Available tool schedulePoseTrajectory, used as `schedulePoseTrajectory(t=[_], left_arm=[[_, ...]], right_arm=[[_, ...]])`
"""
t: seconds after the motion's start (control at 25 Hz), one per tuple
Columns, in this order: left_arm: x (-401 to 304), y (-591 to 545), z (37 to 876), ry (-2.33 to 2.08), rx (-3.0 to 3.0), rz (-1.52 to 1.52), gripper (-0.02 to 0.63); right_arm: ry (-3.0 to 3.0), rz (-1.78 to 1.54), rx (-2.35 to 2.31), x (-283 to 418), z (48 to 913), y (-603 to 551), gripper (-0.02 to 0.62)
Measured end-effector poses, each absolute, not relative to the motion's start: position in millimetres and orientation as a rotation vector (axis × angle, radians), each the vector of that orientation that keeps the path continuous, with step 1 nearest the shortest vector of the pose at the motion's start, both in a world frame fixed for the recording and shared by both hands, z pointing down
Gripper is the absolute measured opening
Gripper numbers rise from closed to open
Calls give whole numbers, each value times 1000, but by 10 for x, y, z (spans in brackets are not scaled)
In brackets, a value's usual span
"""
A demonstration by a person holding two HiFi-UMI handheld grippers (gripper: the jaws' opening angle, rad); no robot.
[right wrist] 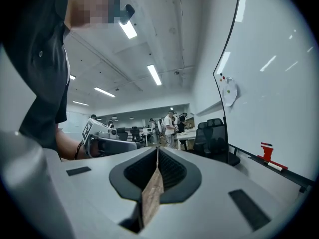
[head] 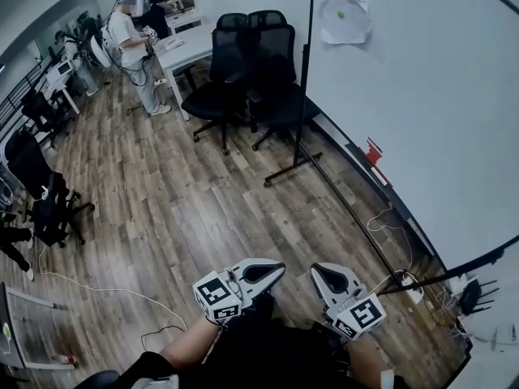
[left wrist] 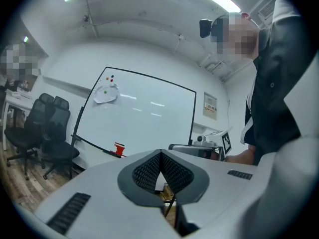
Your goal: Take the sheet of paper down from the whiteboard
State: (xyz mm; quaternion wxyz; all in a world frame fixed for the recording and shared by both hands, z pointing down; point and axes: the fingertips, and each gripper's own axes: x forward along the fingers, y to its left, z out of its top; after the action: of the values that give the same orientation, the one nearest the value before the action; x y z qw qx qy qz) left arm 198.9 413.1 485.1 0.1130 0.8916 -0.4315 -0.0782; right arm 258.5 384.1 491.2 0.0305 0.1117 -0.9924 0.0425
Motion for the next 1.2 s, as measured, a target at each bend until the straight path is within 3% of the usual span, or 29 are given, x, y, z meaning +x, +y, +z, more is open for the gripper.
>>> schedulePoseTrajectory(t=[0.76,1.2], left_arm=[[189,2235,4617,-1252,2691,-206,11],[-3,1452,4928,-1111,2674,-183,11]], right_arm=[[-3039,72,590,983,4579,1869,21],[-2968,135,657,686,4811,1116,21]])
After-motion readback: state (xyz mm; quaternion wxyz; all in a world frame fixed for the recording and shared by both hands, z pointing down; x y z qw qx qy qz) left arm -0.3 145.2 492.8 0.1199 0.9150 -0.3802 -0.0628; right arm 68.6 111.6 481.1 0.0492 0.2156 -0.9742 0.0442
